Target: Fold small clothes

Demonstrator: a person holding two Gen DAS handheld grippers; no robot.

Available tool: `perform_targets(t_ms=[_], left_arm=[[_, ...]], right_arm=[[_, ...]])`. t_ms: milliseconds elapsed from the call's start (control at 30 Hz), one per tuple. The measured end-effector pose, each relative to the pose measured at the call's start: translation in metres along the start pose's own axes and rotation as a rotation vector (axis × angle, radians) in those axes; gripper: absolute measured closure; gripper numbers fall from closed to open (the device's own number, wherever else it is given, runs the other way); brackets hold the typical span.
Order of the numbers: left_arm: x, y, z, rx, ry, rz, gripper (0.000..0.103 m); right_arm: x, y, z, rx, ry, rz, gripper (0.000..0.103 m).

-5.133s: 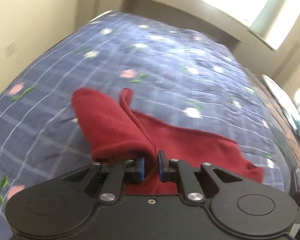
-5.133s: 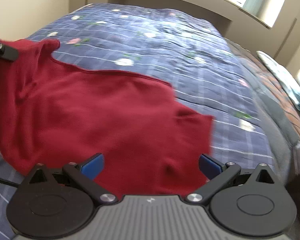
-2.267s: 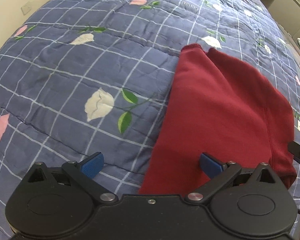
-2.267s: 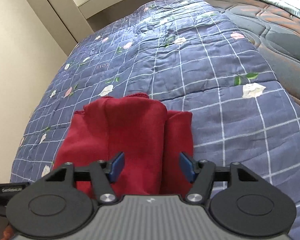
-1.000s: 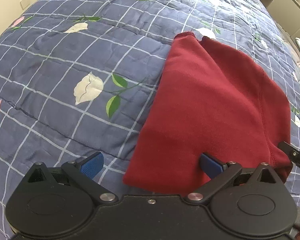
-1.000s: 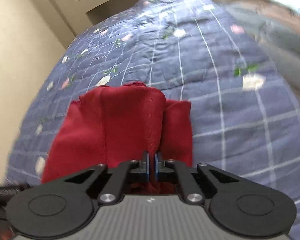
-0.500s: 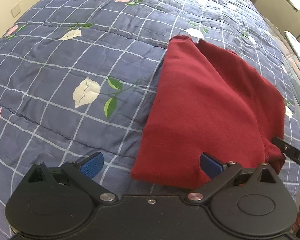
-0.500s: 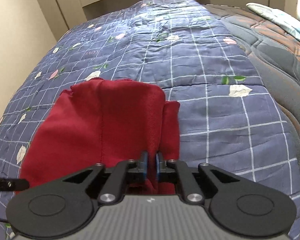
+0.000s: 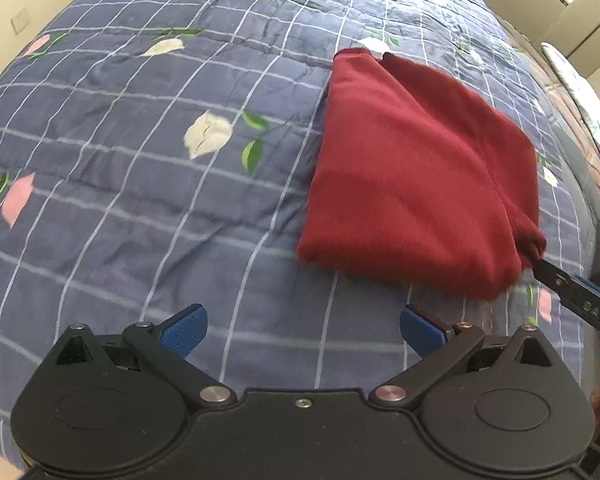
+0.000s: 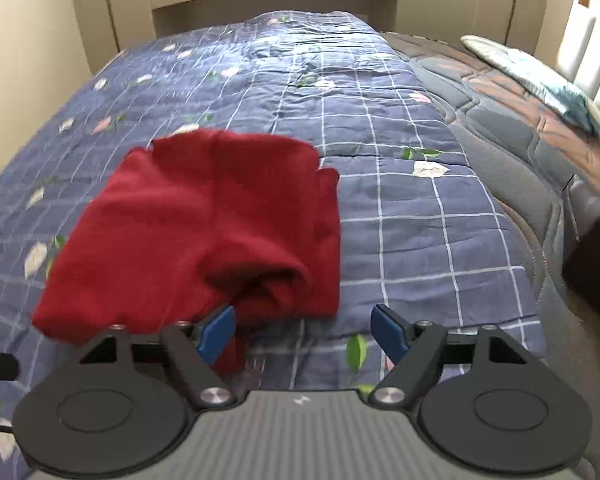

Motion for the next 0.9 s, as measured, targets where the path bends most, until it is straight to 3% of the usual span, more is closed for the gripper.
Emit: perform_targets(t_ms=[67,133,167,200,300,467,633,900], left_arm=[[0.005,0.008,-0.008,0.004,-0.011,0.004,0.001],[0.01,0.022,-0.015,0.011,-0.006,0.004,0.001],[0.012,0.029,-0.017,0.013,0.003,-0.001,0.001],[0.014,0.039,-0.019,0.015,0.016,-0.004,0.001],[0.016,0.07,-0.023,0.011,0.013,0.008,0.001],[0.014,0.108,-0.027,-0.038,-0.077,0.067,0.001],[0.015,0.109,-0.032,-0.047,-0.062,0.068,0.001],[0.012,0.073,-0.027,-0.018,-0.034,0.114,0.001]], right_arm=[[0.003,0.006,-0.007,0.026,-0.018,-0.022,0.023],[0.006,0.024,-0.012,0.024,-0.07,-0.002,0.014],[0.008,0.035,-0.015,0.024,-0.085,0.004,0.003],[0.011,0.047,-0.018,0.027,-0.092,0.009,0.0],[0.017,0.08,-0.027,0.048,-0.091,0.018,0.0],[0.019,0.117,-0.048,0.08,-0.076,0.013,0.0],[0.016,0.113,-0.057,0.067,-0.05,-0.024,0.0],[0.006,0.072,-0.051,0.064,-0.013,-0.022,0.0]])
Point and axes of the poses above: each gripper's, at about its wrist camera, not at the fingertips, and y roughly against the way its jaws point, x to its left, z to its top, the point moved 7 cm from there along -y, roughly the way its jaws point, and after that the axes turned 1 degree about -z, right-handed, at the moved point
